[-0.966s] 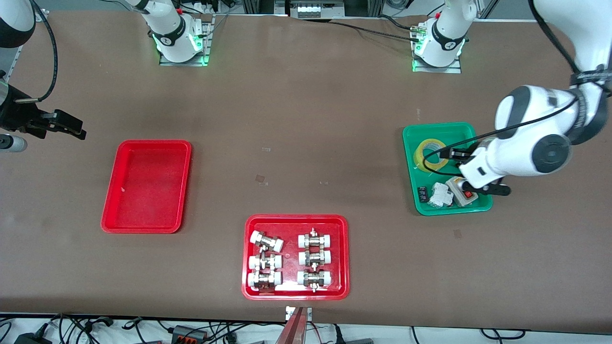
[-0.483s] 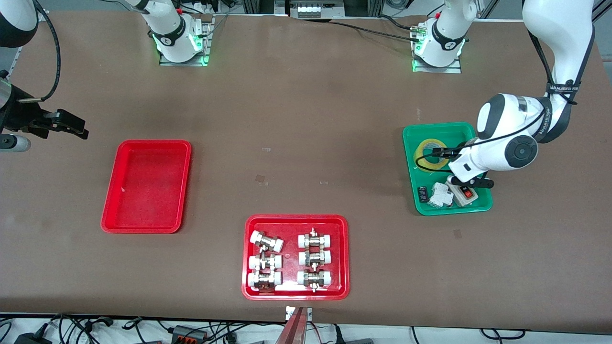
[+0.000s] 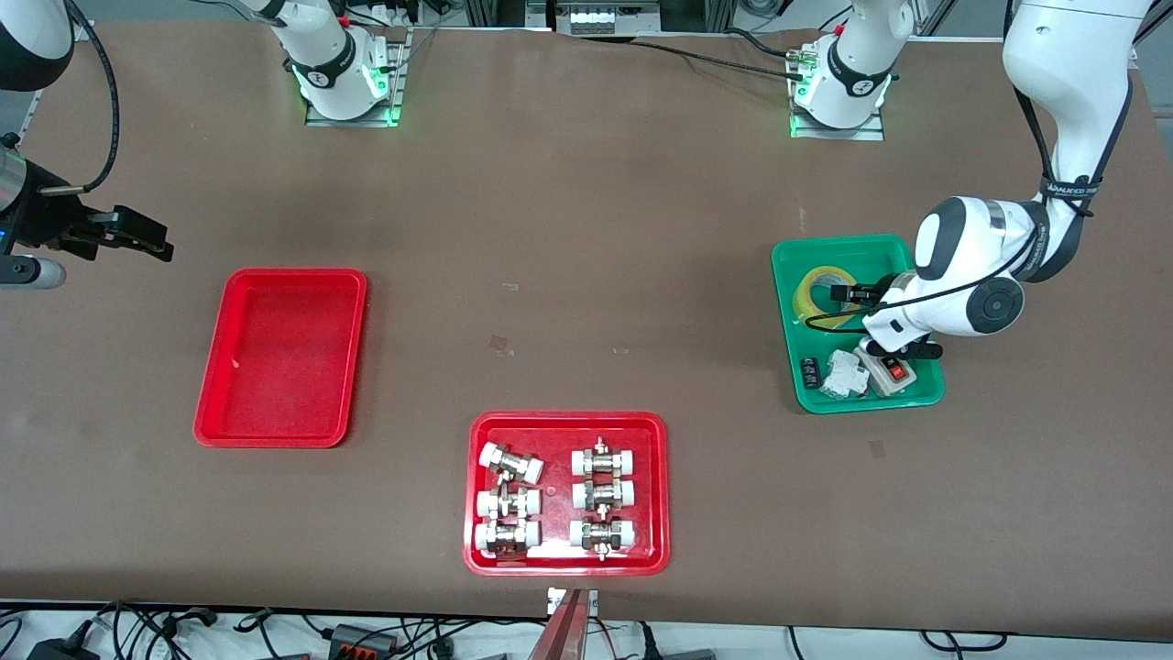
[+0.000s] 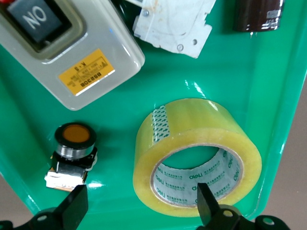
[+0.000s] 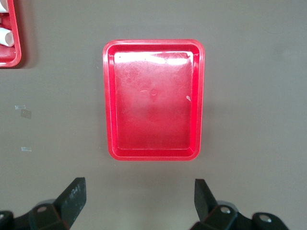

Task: Left arm passes tape to right arm into tray
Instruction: 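Lower the left gripper over the tape roll in the green tray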

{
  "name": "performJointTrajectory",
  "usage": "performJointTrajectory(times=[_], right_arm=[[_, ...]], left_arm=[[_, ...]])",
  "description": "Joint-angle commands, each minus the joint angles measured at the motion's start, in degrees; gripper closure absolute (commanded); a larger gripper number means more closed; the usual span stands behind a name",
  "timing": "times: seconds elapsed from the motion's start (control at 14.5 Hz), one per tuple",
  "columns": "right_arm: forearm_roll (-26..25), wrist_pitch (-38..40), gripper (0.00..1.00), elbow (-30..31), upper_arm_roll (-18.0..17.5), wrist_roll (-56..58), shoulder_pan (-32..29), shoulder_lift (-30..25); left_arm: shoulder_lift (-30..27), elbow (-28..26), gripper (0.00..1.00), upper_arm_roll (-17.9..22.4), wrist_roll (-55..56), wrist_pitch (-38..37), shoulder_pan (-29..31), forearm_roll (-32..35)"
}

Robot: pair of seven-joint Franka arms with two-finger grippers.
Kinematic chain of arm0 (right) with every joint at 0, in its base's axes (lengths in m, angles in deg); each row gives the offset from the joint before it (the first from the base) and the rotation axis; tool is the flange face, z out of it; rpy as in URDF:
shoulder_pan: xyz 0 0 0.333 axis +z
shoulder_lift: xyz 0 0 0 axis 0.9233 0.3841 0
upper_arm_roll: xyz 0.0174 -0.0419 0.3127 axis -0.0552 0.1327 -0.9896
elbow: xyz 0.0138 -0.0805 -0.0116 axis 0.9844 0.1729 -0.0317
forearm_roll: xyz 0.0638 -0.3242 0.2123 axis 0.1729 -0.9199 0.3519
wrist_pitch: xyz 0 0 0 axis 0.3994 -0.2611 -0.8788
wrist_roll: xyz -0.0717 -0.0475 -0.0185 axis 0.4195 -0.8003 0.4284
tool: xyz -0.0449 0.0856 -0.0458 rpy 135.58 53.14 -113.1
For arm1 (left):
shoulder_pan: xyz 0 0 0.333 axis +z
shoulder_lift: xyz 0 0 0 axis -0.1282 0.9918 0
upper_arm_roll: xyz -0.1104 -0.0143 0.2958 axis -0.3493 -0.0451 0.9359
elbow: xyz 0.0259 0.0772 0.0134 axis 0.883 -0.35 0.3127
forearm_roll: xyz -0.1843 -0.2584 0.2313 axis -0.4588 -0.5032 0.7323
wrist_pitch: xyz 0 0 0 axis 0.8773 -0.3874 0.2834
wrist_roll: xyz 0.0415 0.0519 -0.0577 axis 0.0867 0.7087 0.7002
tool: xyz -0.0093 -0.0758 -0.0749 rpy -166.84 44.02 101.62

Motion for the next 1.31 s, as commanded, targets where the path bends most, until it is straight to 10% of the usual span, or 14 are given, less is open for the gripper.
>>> performJointTrajectory(times=[0.0, 0.34, 0.76, 0.97, 1.24], right_arm=[[0.07, 0.42, 0.0, 0.8, -0.12, -0.18, -0.18, -1.01], [0.07, 0.42, 0.0, 0.89, -0.12, -0.18, -0.35, -0.92], [0.07, 0.51, 0.0, 0.89, -0.03, -0.18, -0.44, -0.92], [0.07, 0.51, 0.0, 0.89, -0.12, -0.18, -0.35, -0.92], [0.07, 0.51, 0.0, 0.89, -0.03, -0.1, -0.44, -0.92]], left_arm=[[0.27, -0.12, 0.05, -0.16, -0.3, 0.65, 0.47, 0.91], [1.33, -0.3, 0.38, 0.11, -0.21, 1.53, 0.47, 1.0], [1.07, -3.02, 0.51, 0.11, -0.12, 5.22, 1.08, 1.0], [0.45, -1.98, 0.94, -0.33, 0.84, 2.42, 0.99, 0.82], [-0.16, 0.05, 1.0, -0.68, 2.25, -0.76, 0.55, 0.82]])
